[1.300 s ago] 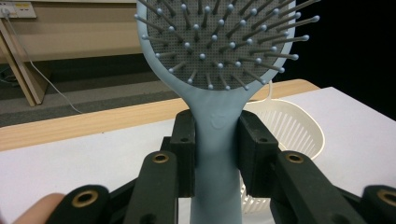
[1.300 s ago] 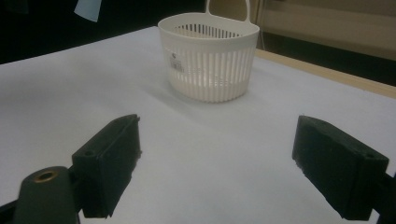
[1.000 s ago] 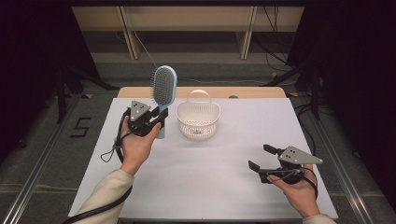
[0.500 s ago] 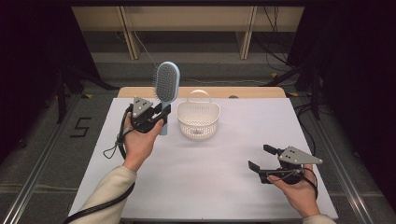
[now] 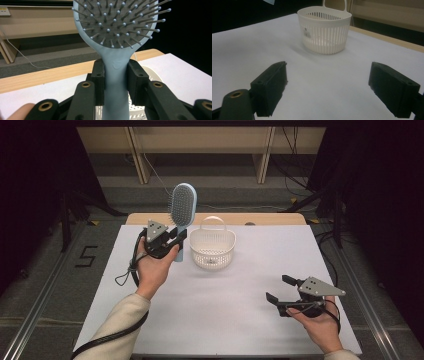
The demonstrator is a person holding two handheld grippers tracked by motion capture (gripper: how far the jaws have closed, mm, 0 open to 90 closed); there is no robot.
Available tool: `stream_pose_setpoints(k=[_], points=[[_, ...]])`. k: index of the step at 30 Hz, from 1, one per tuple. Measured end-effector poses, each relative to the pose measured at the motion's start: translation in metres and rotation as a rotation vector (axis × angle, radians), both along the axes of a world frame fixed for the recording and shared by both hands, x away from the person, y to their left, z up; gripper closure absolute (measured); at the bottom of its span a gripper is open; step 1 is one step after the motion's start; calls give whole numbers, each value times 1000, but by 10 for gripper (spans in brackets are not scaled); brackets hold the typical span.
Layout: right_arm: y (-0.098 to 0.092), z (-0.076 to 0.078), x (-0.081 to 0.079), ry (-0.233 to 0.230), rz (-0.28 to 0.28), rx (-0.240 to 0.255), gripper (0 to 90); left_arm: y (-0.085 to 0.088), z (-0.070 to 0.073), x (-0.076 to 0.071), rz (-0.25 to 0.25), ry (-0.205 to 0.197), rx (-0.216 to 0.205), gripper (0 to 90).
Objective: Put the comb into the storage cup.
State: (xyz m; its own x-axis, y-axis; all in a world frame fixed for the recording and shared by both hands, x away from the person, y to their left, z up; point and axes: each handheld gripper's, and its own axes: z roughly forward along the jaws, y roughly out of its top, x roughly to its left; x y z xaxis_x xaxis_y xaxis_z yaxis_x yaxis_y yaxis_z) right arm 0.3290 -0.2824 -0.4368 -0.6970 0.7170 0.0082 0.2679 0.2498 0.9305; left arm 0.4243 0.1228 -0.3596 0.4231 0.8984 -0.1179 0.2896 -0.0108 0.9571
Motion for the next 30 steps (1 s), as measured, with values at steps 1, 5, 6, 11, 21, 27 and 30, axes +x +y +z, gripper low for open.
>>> stream_pose_setpoints(k=[1,5,6,11,21,27,30], points=[[0,0,0,0,0,0,158,-1,0,1,-2,1,-2,696],[0,0,0,1,0,3,159,-3,1,3,-7,0,-4,696],[0,0,0,0,0,5,158,-4,1,4,-8,0,-5,696],[-1,0,0,0,0,6,158,-8,1,5,-13,-3,-3,696],[-1,0,0,2,2,8,158,-13,1,6,-25,-4,0,696],[-1,0,0,0,2,7,159,-16,2,9,-29,-8,-7,696],[-1,0,0,0,2,6,158,-18,2,10,-33,-11,-7,696]])
